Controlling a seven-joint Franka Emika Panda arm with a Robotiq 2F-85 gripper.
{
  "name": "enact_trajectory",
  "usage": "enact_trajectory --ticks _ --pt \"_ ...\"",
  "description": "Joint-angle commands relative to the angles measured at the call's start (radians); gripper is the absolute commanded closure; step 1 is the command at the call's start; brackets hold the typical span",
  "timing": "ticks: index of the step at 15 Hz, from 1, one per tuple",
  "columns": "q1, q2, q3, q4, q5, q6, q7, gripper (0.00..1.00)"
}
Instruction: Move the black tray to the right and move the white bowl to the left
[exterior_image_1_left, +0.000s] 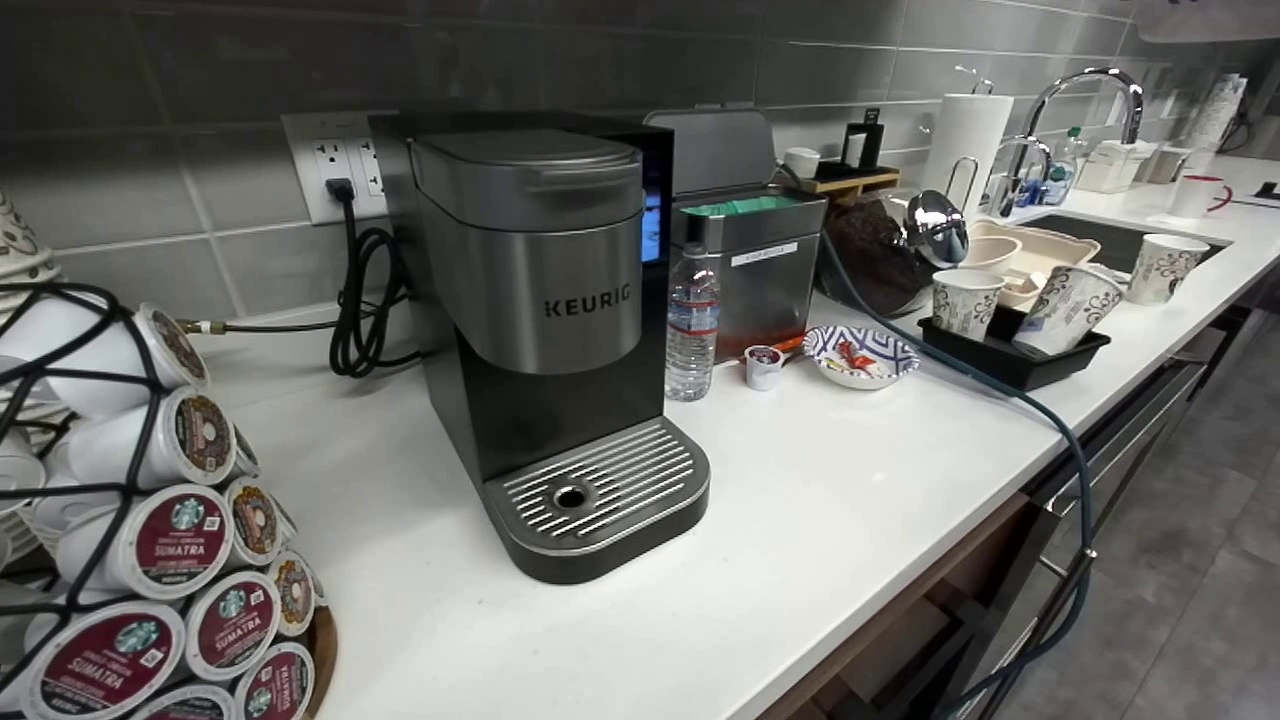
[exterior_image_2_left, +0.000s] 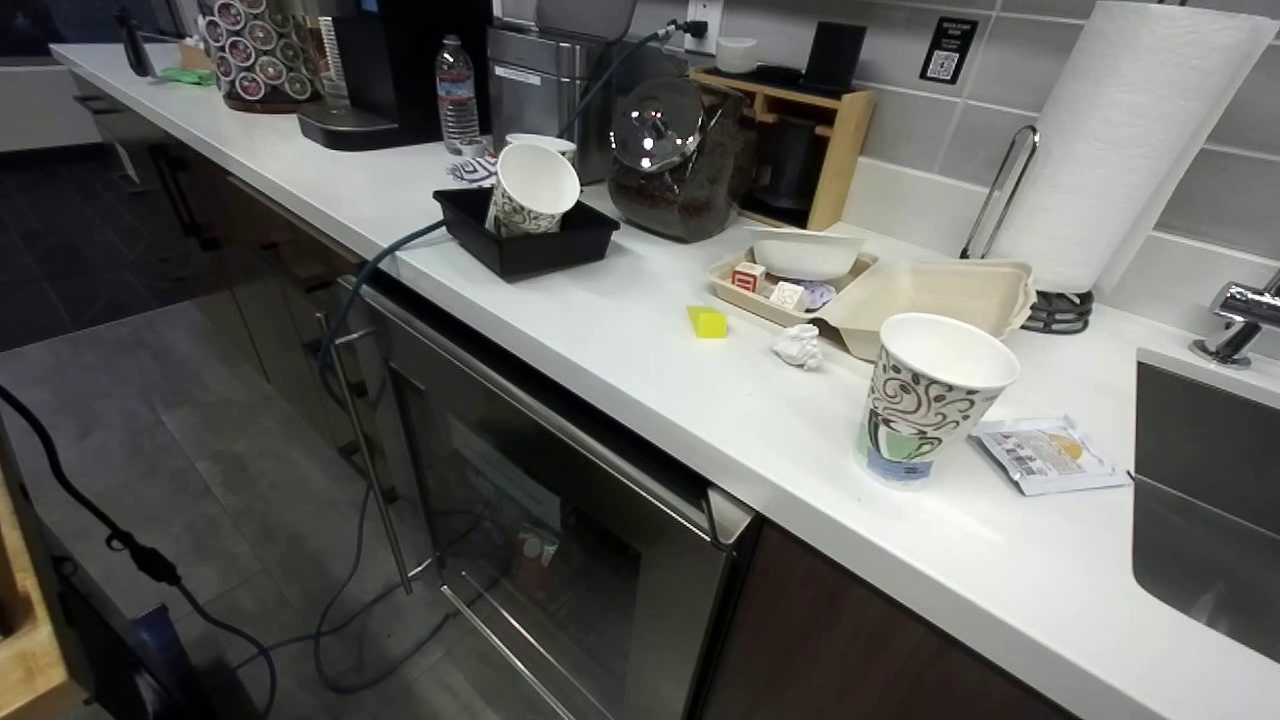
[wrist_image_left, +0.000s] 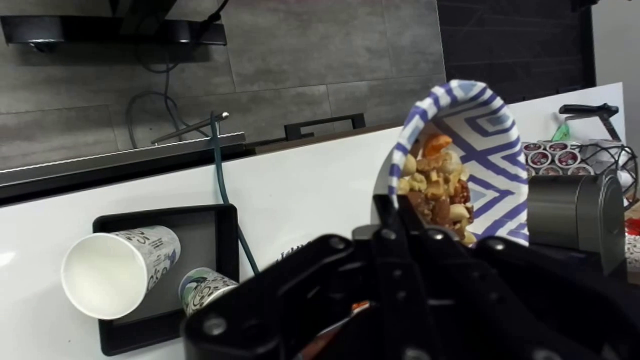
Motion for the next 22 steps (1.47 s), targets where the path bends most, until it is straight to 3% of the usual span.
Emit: enact_trajectory --ticks 1,7,12,13,17,20,21,22 --pt "-0.010 -0.083 -0.003 -0.145 0.031 0.078 -0.020 0.99" --pt "0.003 -0.233 0.010 -0.432 0.126 0.156 -0.082 0.99" --pt "0.081 -0.394 0.044 -0.660 0.053 0.334 -0.113 0.99" --pt "0.207 -0.425 -0.069 -0.698 0.066 0.368 -0.109 0.99" --pt "0.413 -0.515 -0.095 -0.892 0.046 0.583 0.003 0.99" --pt "0.536 -0.512 -0.073 -1.008 0.044 0.714 0.131 0.99" --pt "0.526 -0.477 -0.116 -0.899 0.054 0.637 0.075 0.99" --pt "0.553 -0.475 -0.111 -0.924 0.054 0.658 0.086 0.97"
